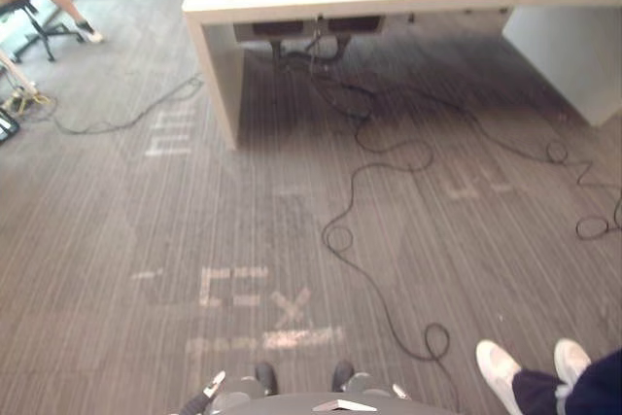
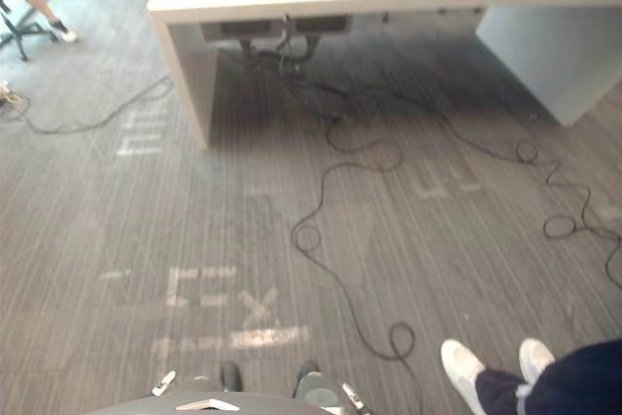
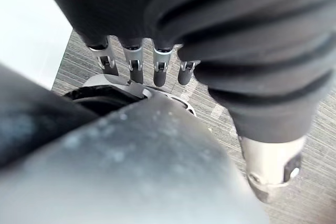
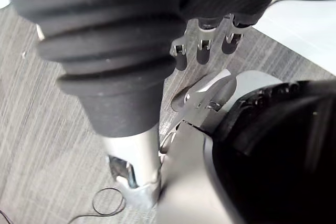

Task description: Walk over to the sink, pick up the cup, carry it to the dishwasher, place the cup inside the dishwasher, then close the dishwasher door

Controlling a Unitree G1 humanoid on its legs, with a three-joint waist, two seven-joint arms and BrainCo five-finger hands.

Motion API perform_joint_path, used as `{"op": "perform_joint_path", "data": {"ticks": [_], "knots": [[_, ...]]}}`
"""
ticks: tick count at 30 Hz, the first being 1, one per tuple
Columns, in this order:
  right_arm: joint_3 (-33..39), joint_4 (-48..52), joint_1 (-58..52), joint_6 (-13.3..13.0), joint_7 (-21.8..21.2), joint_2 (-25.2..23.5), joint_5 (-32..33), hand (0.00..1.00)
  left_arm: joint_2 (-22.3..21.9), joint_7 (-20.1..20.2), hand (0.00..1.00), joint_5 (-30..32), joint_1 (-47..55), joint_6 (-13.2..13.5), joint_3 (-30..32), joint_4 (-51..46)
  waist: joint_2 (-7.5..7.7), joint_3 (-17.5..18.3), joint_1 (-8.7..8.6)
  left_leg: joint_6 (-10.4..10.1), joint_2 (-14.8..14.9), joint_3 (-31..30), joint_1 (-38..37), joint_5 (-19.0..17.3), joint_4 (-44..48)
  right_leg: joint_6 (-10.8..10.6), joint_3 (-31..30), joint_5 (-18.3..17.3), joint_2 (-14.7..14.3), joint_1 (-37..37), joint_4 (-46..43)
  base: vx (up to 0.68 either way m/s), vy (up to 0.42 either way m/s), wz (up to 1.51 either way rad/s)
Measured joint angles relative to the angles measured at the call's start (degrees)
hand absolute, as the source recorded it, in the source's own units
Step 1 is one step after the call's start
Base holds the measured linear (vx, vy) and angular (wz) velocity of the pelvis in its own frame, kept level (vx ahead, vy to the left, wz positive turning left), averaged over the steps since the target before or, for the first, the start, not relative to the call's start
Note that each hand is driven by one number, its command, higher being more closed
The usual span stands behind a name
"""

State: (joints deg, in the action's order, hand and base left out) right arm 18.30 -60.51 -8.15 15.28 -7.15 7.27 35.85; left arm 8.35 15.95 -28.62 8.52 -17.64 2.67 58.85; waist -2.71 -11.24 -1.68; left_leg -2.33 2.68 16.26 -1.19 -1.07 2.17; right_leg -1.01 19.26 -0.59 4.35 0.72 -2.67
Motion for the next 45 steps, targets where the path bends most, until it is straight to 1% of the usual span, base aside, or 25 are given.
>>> {"op": "perform_joint_path", "data": {"ticks": [2, 4, 6, 7, 10, 13, 14, 15, 18, 22, 23, 24, 25, 27, 29, 32, 33, 34, 36, 39, 41, 42, 43, 44, 45], "knots": [[0.56, -0.40, 0.19, -0.44, -0.05, -0.18, -0.30, 0.00, -0.01, 0.00, 0.00, -0.08, -0.03, 0.08, 0.02, 0.41, 0.04, -0.68, -0.29, 0.00, 0.13, 0.39, -1.31, 0.71, -1.54, -0.01, 0.56, 1.16, -0.59, 1.57, 2.68, 0.09, -0.030, -0.05], [1.67, -0.94, 0.96, -2.17, -0.19, -0.65, -2.50, 0.00, 0.00, 0.03, 0.00, -0.06, -0.01, 0.09, 0.11, 0.50, 0.15, -1.04, -0.25, -0.04, 0.28, 0.78, -2.07, 0.72, -1.92, 0.01, 0.92, 1.79, -0.99, 2.89, 4.35, 0.12, -0.032, -0.04], [2.57, -1.10, 1.32, -3.67, -0.13, -0.78, -4.58, 0.00, 0.02, 0.11, 0.00, -0.06, -0.01, 0.32, 0.11, 0.53, 0.20, -1.20, -0.21, -0.43, 0.25, 0.87, -2.40, 0.89, -2.51, -0.49, 2.02, 2.38, -1.09, 3.62, 5.45, 0.12, -0.024, 0.01], [2.72, -1.14, 1.87, -4.77, 0.06, -0.87, -4.84, 0.00, 0.08, 0.52, 0.00, -0.05, 0.02, 0.93, 0.11, 0.54, 0.31, -1.37, -0.06, -0.63, 0.25, 1.10, -2.43, 0.86, -2.74, -0.72, 2.84, 2.59, -1.13, 3.66, 5.92, 0.06, -0.007, -0.05], [2.77, -0.95, 3.38, -6.34, 0.21, -1.09, -4.71, 0.00, 0.19, 0.79, 0.00, 0.40, -0.05, 1.99, 0.09, 0.40, 0.49, -2.37, -0.03, -1.24, 0.22, 1.23, -3.57, 0.92, -3.40, -0.98, 3.93, 2.60, -1.12, 4.71, 6.15, 0.07, -0.002, -0.01], [2.72, 0.23, 4.63, -7.27, 0.53, -1.27, -4.43, 0.00, 0.14, 0.85, 0.00, 3.77, -0.78, 3.30, -0.20, -0.08, 0.45, -2.91, 0.26, -1.36, 0.19, 1.26, -3.94, 0.83, -3.47, -1.19, 4.47, 2.57, -1.11, 5.26, 6.42, 0.01, 0.002, 0.01], [2.74, 1.27, 5.06, -7.78, 1.47, -1.80, -3.74, 0.00, 0.15, 0.63, 0.00, 5.58, -1.08, 3.72, -0.48, -0.69, 0.48, -3.04, 0.38, -1.39, 0.19, 1.26, -3.94, 0.85, -3.52, -1.20, 4.62, 2.56, -1.12, 5.26, 6.46, 0.00, 0.000, 0.00], [2.75, 1.62, 5.66, -8.19, 2.22, -2.19, -3.51, 0.00, 0.15, 0.52, 0.00, 7.18, -1.14, 3.77, -0.51, -1.08, 0.48, -3.04, 0.34, -1.43, 0.19, 1.28, -3.98, 0.88, -3.60, -1.21, 4.71, 2.56, -1.12, 5.28, 6.49, 0.00, 0.000, 0.00], [2.75, 2.43, 6.21, -8.57, 2.43, -2.41, -3.53, 0.00, 0.12, 0.53, 0.00, 11.41, -1.44, 3.37, -0.59, -2.05, 0.48, -3.09, 0.34, -1.72, 0.12, 1.31, -4.38, 1.13, -4.27, -1.23, 4.84, 2.54, -1.12, 5.37, 6.48, 0.00, 0.000, 0.00], [2.80, 3.42, 6.14, -8.52, 2.37, -2.63, -3.59, 0.00, 0.16, 0.99, 0.00, 12.29, -2.22, 1.67, -0.67, -1.99, 0.41, -3.86, 0.31, -1.61, 0.01, 1.35, -5.45, 1.39, -4.91, -1.24, 4.94, 2.53, -1.11, 6.22, 6.51, 0.00, 0.000, 0.00], [2.81, 3.42, 6.05, -8.49, 2.32, -2.63, -3.58, 0.00, 0.16, 1.36, 0.00, 11.65, -2.22, 1.18, -0.68, -1.94, 0.40, -3.87, 0.29, -1.32, -0.04, 1.38, -5.69, 1.60, -5.33, -1.23, 4.95, 2.52, -1.13, 6.28, 6.54, 0.00, 0.000, 0.00], [2.87, 3.37, 5.89, -8.04, 2.05, -2.94, -2.17, 0.00, 0.27, 1.58, 0.00, 9.70, -2.19, 0.48, -0.70, -1.73, 0.48, -3.93, 0.29, -1.16, -0.09, 1.45, -5.77, 1.70, -5.48, -1.23, 4.94, 2.52, -1.13, 6.30, 6.59, 0.00, 0.000, 0.00], [3.06, 3.38, 5.75, -7.66, 1.91, -3.06, -0.85, 0.00, 0.32, 1.36, 0.00, 8.74, -2.18, 0.41, -0.71, -1.55, 0.52, -3.95, 0.29, -1.14, -0.11, 1.47, -5.80, 1.71, -5.50, -1.22, 4.94, 2.53, -1.13, 6.35, 6.64, 0.00, 0.000, 0.00], [4.46, 3.31, 4.74, -6.78, 1.00, -3.41, 4.63, 0.00, 0.49, 0.48, 0.00, 4.83, -2.05, 0.27, -0.65, -0.75, 0.70, -4.04, 0.40, -1.07, -0.17, 1.82, -6.12, 1.68, -5.59, -1.15, 4.91, 2.58, -1.15, 6.75, 6.95, 0.00, 0.000, 0.00], [4.58, 2.98, 3.86, -6.39, 0.29, -3.44, 4.76, 0.00, 0.55, 0.08, 0.00, 2.63, -2.02, 0.28, -0.53, 0.16, 0.84, -4.13, 0.68, -0.98, -0.13, 2.54, -6.96, 1.63, -6.03, -1.04, 4.37, 2.67, -1.34, 7.23, 7.28, 0.03, 0.014, -0.13], [5.00, 2.23, 3.45, -6.10, -0.59, -3.52, 4.46, 0.00, 0.67, -0.60, 0.00, 0.31, -2.02, -0.08, -0.25, 1.36, 1.04, -4.23, 0.58, -0.72, -0.03, 3.83, -7.76, 1.55, -6.53, -1.01, 3.16, 2.69, -1.58, 7.22, 7.28, 0.03, 0.010, -0.24], [5.39, 0.91, 3.39, -6.03, -1.10, -3.44, 4.27, 0.00, 0.63, -1.14, 0.00, -1.34, -2.03, -0.53, 0.26, 2.07, 1.14, -4.20, 0.26, -0.45, -0.01, 4.19, -7.98, 1.38, -6.52, -1.01, 2.82, 2.69, -1.63, 7.25, 7.28, 0.03, 0.011, -0.12], [5.47, 0.89, 3.33, -6.04, -1.12, -3.45, 4.26, 0.00, 0.63, -1.33, 0.00, -1.80, -2.03, -0.67, 0.45, 2.22, 1.17, -4.19, 0.23, -0.41, -0.01, 4.24, -8.02, 1.35, -6.52, -1.01, 2.76, 2.69, -1.63, 7.26, 7.27, 0.03, 0.010, -0.11], [6.41, 0.42, 2.58, -6.06, -1.39, -3.89, 4.26, 0.00, 0.59, -2.02, 0.00, -4.63, -2.01, -1.45, 1.97, 3.20, 1.57, -4.23, 0.27, -0.15, -0.02, 4.59, -8.25, 1.13, -6.50, -1.02, 2.26, 2.68, -1.65, 7.30, 7.27, 0.04, 0.016, -0.09], [7.73, -0.28, 2.07, -6.43, -1.94, -4.42, 4.21, 0.00, 0.62, -2.04, 0.00, -4.88, -1.81, -1.55, 3.29, 3.74, 2.13, -4.02, 0.58, 0.36, -0.05, 5.51, -8.87, 0.69, -6.47, -1.10, 1.47, 2.62, -1.66, 7.52, 7.25, 0.03, 0.018, -0.14], [7.74, -0.88, 2.06, -6.62, -2.40, -4.42, 4.15, 0.00, 0.63, -2.09, 0.00, -4.85, -1.54, -1.71, 3.64, 3.76, 2.33, -3.83, 0.41, 0.56, -0.11, 5.63, -8.96, 0.47, -6.39, -1.25, 1.38, 2.45, -1.56, 7.52, 7.02, 0.01, 0.010, -0.04], [7.75, -1.12, 2.00, -7.04, -2.52, -4.44, 3.33, 0.00, 0.63, -2.26, 0.00, -4.93, -1.54, -1.97, 3.78, 3.75, 2.32, -3.81, 0.03, 0.88, -0.19, 5.63, -8.88, 0.26, -6.31, -1.50, 1.35, 0.00, -0.63, 5.39, 2.49, 0.02, 0.036, 0.02], [7.73, -1.10, 1.95, -7.33, -2.55, -4.48, 2.80, 0.00, 0.67, -2.29, 0.00, -4.96, -1.55, -2.05, 3.78, 3.74, 2.34, -3.81, -0.16, 1.05, -0.29, 5.58, -8.83, 0.15, -6.28, -1.68, 1.38, -1.48, -0.02, 4.06, -0.63, 0.02, 0.077, 0.05], [7.71, -0.86, 1.74, -7.95, -2.65, -4.66, 1.93, 0.00, 0.92, -2.11, 0.00, -4.96, -1.62, -2.62, 3.77, 3.72, 2.68, -3.84, -0.30, 1.58, -0.98, 5.50, -8.80, -0.20, -6.19, -2.23, 1.58, -5.02, 2.04, 1.07, -7.88, 0.01, 0.076, 0.05], [7.60, -0.75, 1.62, -8.24, -2.65, -4.70, 1.83, 0.00, 1.07, -1.61, 0.00, -4.84, -1.89, -3.10, 3.71, 3.67, 2.84, -3.96, -0.27, 2.14, -1.91, 5.47, -8.64, -0.72, -6.34, -3.53, 1.82, -7.44, 4.70, -2.13, -15.62, -0.01, 0.080, 0.02]]}}
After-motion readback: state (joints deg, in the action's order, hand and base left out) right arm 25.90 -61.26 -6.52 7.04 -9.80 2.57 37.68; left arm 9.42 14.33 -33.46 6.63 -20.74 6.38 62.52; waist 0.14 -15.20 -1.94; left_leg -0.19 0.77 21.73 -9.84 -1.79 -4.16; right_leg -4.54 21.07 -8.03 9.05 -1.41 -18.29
